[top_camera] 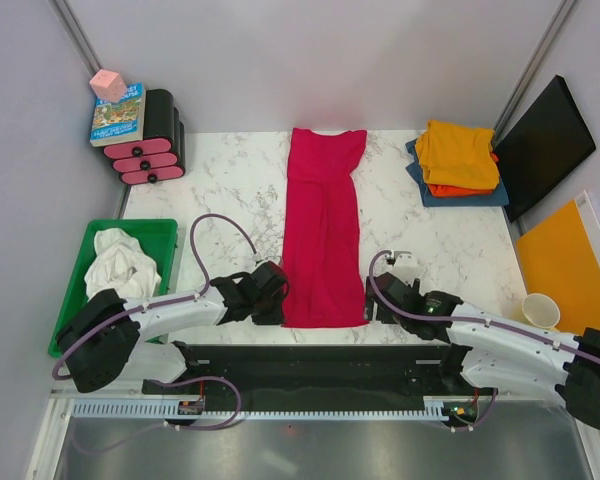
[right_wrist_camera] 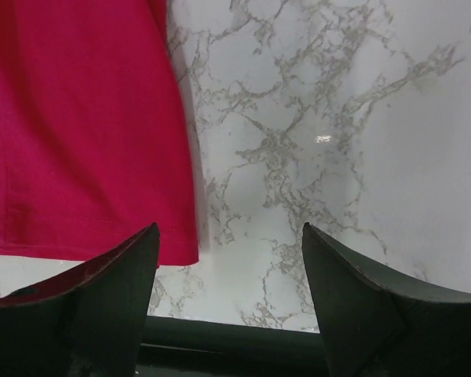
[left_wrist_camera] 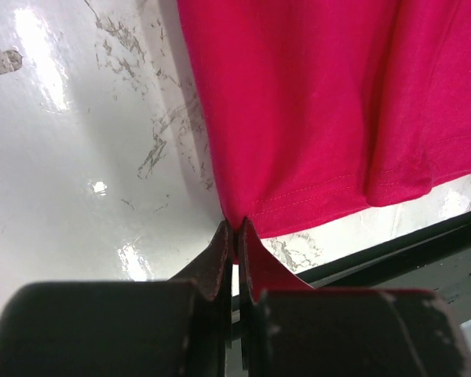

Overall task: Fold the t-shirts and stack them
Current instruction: Grab the bottom of the folded rectangular tshirt with both arms

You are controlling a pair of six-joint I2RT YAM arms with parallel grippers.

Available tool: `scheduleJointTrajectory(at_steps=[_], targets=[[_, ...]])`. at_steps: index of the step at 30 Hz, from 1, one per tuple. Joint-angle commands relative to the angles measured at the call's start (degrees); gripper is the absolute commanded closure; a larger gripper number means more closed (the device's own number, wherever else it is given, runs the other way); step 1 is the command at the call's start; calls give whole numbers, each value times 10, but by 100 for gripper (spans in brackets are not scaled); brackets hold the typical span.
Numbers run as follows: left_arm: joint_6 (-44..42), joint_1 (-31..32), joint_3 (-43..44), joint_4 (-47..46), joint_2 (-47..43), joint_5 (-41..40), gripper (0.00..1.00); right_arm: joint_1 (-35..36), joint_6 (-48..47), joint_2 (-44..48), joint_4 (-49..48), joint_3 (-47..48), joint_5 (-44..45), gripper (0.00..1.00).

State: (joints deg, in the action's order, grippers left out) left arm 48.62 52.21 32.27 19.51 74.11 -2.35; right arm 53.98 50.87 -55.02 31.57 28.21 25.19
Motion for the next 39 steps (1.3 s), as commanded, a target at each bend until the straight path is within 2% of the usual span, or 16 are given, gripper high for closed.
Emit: scheduleJointTrajectory(at_steps=[1, 13, 15, 16, 21, 27, 28, 30, 39], targets=[[11, 1, 0, -3, 10, 11, 98, 10, 21, -20, -63, -6, -12, 20], [13, 1, -5, -3, -1, 15, 98, 43, 70, -58, -116, -44, -37, 26], [13, 0, -5, -3, -2, 16, 98, 53, 80, -60, -121, -53, -37, 32], [14, 1, -5, -3, -2, 16, 98, 57, 92, -61, -122, -60, -37, 37], [14, 1, -6, -3, -2, 16, 98, 70, 109, -65, -129, -79, -33, 48], [13, 0, -6, -1, -6, 17, 98, 76, 129, -61, -126, -93, -36, 78], [13, 1, -6, -1, -11, 16, 98, 78, 132, -60, -122, -96, -34, 88], [15, 0, -10, 2, -16, 16, 98, 89, 143, -51, -111, -95, -23, 100], [30, 29, -42, 20, -111, -5, 98, 200, 187, -45, -2, -38, 62, 100]])
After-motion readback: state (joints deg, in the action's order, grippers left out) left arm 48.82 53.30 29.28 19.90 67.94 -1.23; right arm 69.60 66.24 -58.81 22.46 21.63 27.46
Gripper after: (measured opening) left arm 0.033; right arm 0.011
